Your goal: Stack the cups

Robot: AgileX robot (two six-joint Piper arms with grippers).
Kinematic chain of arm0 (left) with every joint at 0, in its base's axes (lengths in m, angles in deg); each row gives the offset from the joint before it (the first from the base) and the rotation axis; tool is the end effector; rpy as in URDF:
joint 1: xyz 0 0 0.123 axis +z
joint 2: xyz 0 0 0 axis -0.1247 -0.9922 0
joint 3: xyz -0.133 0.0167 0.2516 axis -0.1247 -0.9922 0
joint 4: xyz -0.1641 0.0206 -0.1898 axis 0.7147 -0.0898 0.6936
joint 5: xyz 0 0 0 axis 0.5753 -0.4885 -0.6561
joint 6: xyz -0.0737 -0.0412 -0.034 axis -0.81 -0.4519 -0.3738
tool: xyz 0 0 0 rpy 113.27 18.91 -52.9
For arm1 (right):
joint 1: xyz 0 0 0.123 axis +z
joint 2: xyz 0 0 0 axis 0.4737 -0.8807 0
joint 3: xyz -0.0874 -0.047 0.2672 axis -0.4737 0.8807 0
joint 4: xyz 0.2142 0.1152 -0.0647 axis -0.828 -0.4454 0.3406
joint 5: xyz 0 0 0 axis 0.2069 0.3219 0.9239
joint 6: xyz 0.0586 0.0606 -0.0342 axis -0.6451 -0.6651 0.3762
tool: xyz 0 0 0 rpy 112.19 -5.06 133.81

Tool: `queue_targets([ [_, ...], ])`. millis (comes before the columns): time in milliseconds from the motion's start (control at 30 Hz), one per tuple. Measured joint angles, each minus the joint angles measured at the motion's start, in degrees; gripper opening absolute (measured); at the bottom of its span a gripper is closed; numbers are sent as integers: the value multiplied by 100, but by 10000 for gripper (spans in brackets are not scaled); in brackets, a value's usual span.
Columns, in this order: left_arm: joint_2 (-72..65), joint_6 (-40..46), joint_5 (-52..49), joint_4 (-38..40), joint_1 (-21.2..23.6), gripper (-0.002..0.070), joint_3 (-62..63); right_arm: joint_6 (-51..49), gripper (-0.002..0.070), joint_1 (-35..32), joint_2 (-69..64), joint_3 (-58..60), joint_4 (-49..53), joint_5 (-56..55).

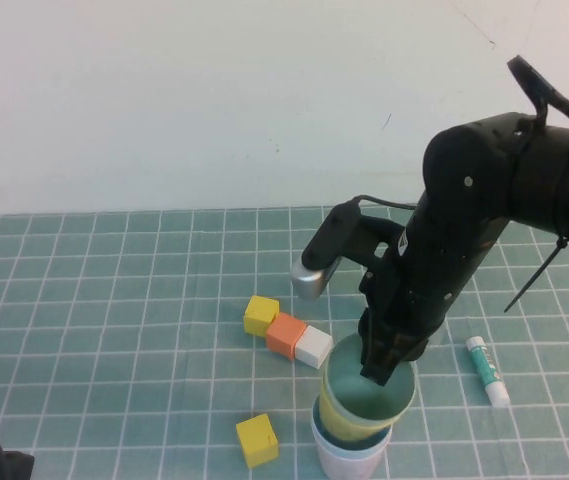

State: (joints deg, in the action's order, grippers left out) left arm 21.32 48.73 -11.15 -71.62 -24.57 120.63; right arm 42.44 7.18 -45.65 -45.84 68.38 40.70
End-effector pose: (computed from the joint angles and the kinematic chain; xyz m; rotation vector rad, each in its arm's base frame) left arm 0.0871 -0.0456 0.2951 0.3446 2.2989 -0.3049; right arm 0.3060 0.2357 0.2295 -1.5243 2.4767 0.2591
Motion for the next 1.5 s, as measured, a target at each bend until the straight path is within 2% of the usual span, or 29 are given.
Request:
queue_targets([
  [133,0,0,-4,0,0,-2,0,0,250,0,-40,0,-12,-137],
  [233,0,0,-4,0,0,-2,0,-75,288,0,-40,-105,38,-17],
  [300,0,0,-4,0,0,-2,0,-116,267,0,42,-185,92,118],
  [367,0,0,-4,0,0,-2,0,-130,215,0,255,-168,103,179],
  [500,0,0,-4,0,0,-2,0,-130,57,0,1210,182,-32,-82],
  [600,0,0,-4,0,0,-2,0,-65,16,0,2285,762,-197,-600],
  [933,0,0,-4,0,0,-2,0,-3,-1,0,5398,3233,-359,-2460],
  [1100,0,0,-4,0,0,-2,0,-17,-1,0,6516,4007,-401,-2636],
  [1233,0,0,-4,0,0,-2,0,-560,-1,0,7260,4478,220,-2522],
  [1500,0,10,-4,0,0,-2,0,-1762,-1,0,8662,5248,2197,-2849],
])
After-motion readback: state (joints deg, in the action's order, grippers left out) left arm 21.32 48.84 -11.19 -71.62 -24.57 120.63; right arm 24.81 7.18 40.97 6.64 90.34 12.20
